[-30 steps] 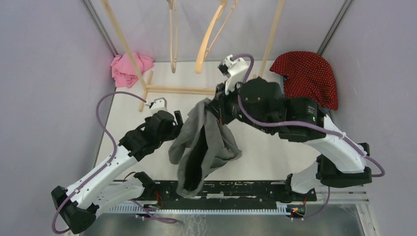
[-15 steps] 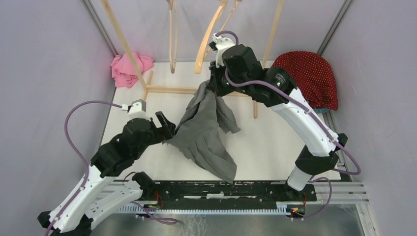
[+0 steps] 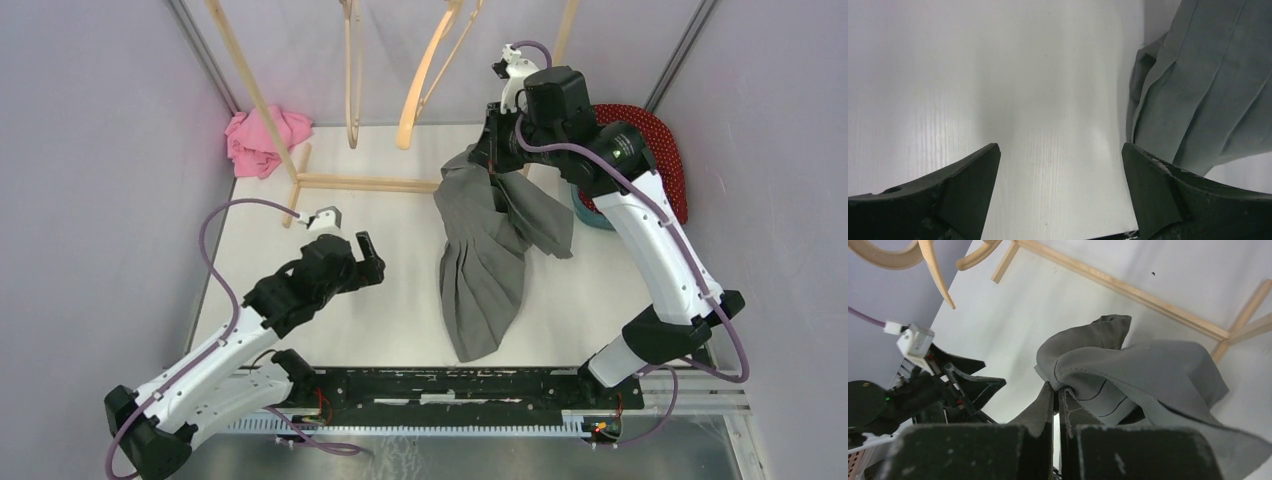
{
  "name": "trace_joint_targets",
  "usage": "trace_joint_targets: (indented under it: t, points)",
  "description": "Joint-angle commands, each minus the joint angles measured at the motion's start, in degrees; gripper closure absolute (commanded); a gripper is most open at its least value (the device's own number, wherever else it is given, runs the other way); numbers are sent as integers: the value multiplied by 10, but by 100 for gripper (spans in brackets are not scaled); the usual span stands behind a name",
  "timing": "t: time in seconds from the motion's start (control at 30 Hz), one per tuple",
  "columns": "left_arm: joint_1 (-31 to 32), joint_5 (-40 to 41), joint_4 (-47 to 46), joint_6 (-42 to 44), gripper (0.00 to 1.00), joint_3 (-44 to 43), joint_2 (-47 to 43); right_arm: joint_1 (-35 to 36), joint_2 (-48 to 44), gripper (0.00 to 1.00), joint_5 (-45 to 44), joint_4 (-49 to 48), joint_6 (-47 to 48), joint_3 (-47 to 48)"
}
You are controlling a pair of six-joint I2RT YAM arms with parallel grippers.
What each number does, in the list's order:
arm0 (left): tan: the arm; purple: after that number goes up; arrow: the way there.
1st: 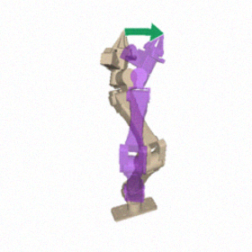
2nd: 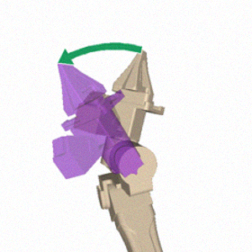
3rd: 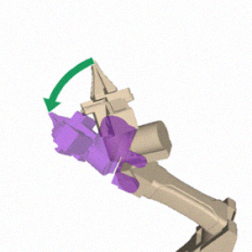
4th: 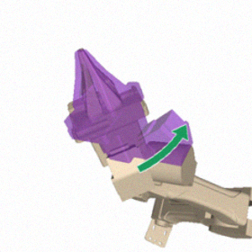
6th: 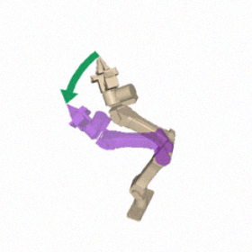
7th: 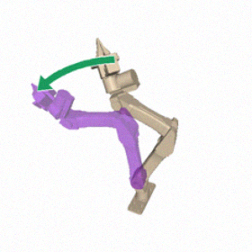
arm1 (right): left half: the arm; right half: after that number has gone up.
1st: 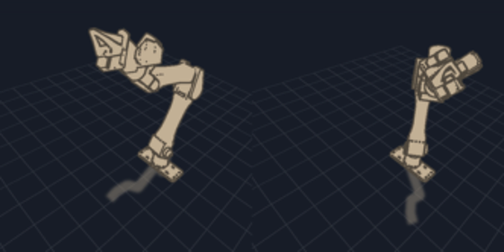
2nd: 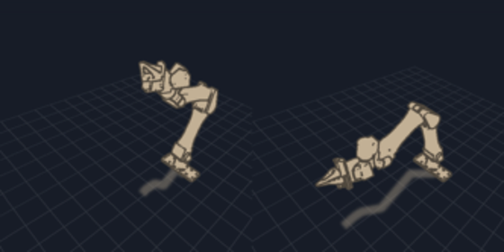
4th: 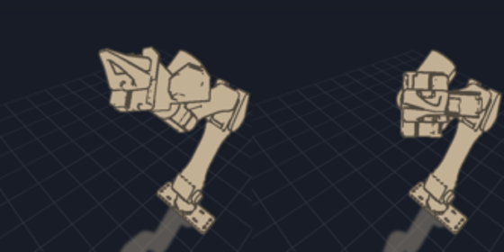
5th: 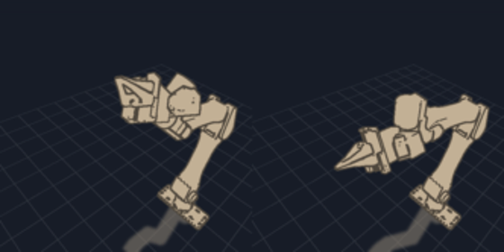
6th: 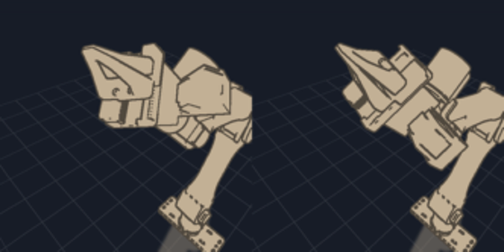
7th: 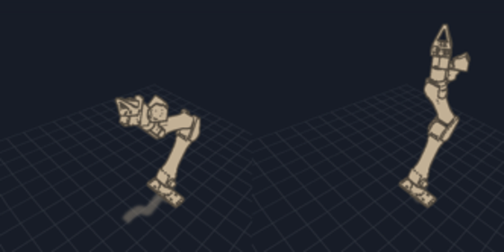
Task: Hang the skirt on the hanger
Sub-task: Flatten out the skirt at the center of the board.
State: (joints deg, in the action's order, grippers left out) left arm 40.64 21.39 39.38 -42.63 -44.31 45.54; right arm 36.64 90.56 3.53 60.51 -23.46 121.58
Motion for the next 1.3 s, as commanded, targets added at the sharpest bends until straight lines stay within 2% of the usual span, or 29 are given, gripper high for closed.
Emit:
trace_joint_targets:
  t: [0.0,0.17,0.57,0.83,1.1,1.27]
  points:
    - [3,-16,-201,33,1,57,-4,-19,-32,99,65,-9,29,22]
    - [3,-47,-400,83,1,137,-15,-31,-45,99,90,43,56,57]
    - [2,-95,-752,225,1,236,76,-38,-70,99,134,99,71,94]
    - [1,-136,-907,266,1,238,176,-38,-88,99,165,118,77,82]
    - [-12,-225,-936,272,1,189,239,-38,-106,99,158,147,93,80]
    - [-73,-322,-988,220,1,192,269,-38,-111,99,169,152,97,74]
